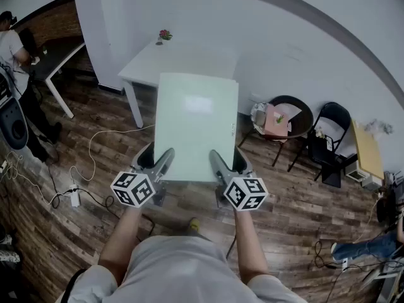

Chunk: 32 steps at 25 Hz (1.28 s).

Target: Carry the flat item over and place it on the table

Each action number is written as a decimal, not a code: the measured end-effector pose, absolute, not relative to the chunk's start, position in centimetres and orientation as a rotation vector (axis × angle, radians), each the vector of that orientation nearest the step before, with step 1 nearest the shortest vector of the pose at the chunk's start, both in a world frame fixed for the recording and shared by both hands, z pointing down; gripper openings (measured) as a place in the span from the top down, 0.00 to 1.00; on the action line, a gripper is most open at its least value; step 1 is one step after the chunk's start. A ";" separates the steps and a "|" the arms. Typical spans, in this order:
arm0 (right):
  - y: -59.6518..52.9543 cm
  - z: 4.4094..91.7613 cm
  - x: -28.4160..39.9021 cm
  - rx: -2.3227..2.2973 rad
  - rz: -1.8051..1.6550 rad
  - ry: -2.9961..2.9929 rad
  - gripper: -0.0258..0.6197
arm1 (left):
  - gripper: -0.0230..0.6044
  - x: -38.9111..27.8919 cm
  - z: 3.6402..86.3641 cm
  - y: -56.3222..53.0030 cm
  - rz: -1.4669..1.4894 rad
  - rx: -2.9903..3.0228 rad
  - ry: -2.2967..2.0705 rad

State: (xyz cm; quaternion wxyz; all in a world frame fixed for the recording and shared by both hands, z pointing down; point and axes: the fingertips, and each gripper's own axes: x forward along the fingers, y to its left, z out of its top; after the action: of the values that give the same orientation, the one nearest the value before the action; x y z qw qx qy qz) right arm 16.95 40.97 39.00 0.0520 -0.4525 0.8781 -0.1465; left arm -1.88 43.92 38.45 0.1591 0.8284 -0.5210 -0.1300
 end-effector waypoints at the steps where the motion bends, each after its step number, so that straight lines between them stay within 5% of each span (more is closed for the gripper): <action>1: 41.0 39.0 16.9 -1.375 -0.446 2.672 0.44 | 0.48 -1.9 38.4 43.9 -0.373 2.367 -1.491; 32: 41.8 40.0 13.9 -1.443 -0.422 2.618 0.44 | 0.48 -5.0 39.6 44.1 -0.376 2.395 -1.450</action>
State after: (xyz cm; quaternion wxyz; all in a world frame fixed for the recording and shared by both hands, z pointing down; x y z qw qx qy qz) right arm 13.95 41.82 39.99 0.0614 -0.4772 0.8655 -0.1394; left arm -5.03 44.07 39.61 0.1577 0.8373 -0.5067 -0.1314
